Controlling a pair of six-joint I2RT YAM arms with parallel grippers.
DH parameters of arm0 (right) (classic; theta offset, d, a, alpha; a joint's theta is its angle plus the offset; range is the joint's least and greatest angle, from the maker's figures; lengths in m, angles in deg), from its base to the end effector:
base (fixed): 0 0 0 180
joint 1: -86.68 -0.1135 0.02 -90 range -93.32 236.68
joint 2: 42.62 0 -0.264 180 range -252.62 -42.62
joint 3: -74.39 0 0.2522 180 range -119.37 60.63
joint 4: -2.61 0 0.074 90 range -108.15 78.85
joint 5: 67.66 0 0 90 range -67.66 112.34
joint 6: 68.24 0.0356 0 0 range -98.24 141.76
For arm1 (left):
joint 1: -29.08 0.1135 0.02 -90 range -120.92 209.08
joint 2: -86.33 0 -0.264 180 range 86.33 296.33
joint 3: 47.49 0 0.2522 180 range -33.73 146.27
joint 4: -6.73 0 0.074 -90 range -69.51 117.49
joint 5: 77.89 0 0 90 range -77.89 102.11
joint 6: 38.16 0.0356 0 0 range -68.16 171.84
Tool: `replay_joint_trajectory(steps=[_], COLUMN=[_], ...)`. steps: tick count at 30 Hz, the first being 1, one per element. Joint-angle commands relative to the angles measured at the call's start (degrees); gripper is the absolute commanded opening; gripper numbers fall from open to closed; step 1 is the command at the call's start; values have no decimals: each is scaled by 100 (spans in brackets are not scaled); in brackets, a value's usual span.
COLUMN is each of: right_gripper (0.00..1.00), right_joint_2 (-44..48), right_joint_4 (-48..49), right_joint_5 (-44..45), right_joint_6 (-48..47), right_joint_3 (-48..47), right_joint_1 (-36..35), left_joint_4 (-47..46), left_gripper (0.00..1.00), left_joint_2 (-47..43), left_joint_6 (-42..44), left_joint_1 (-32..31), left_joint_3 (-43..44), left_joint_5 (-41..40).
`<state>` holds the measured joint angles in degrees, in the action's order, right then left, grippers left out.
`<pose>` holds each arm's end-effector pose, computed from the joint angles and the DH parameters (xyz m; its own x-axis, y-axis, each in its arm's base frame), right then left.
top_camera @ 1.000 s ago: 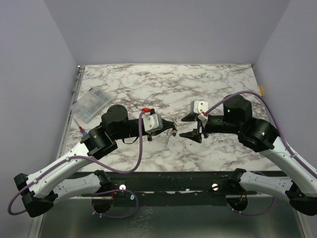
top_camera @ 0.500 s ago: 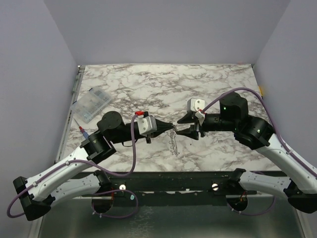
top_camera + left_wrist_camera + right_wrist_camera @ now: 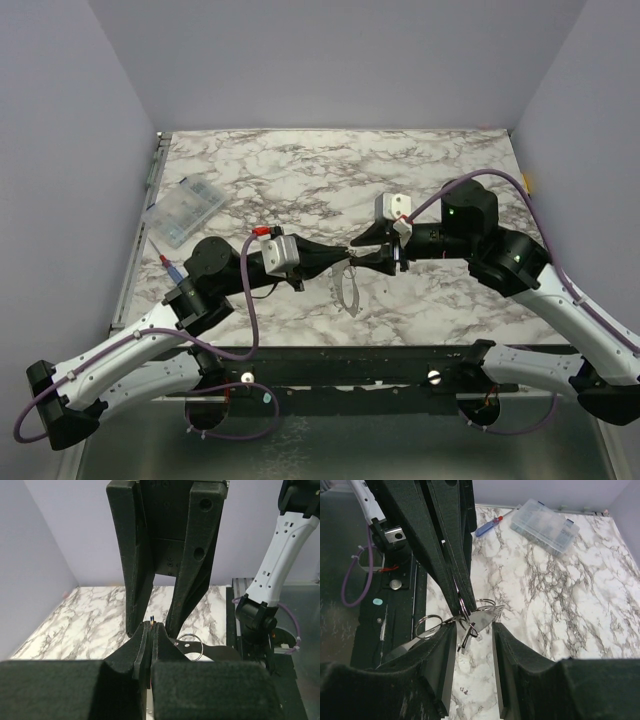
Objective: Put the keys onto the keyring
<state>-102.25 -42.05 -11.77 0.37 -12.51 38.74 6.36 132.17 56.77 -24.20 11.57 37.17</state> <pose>0.1255 0.1689 0.4259 0.1685 -0.2640 -0.9497 -0.9792 0.0656 -0.1920 0.0984 -0.1572 0.3855 0.2235 -0.1695 -0.9599 0.9566 0.2270 0.1827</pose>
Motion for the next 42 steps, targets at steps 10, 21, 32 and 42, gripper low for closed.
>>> replay_joint_trajectory(steps=[10, 21, 32, 42], right_gripper=[33, 5, 1, 1], right_joint_2=[-93, -118, -146, -223], right_joint_4=[359, 604, 338, -37], right_joint_5=[-490, -527, -532, -334], right_joint_6=[82, 135, -33, -203], right_joint_3=[-215, -111, -259, -389], right_joint_1=[-13, -13, -13, -13], left_joint_4=[-1045, -1723, -1769, 41], left_gripper=[0, 0, 0, 39], left_joint_2=[-94, -49, -159, -212], left_joint_6=[-438, -888, -973, -138], left_joint_1=[-7, -7, -7, -7], left_joint_3=[-220, -500, -719, -143], left_joint_5=[-41, -13, -160, -317])
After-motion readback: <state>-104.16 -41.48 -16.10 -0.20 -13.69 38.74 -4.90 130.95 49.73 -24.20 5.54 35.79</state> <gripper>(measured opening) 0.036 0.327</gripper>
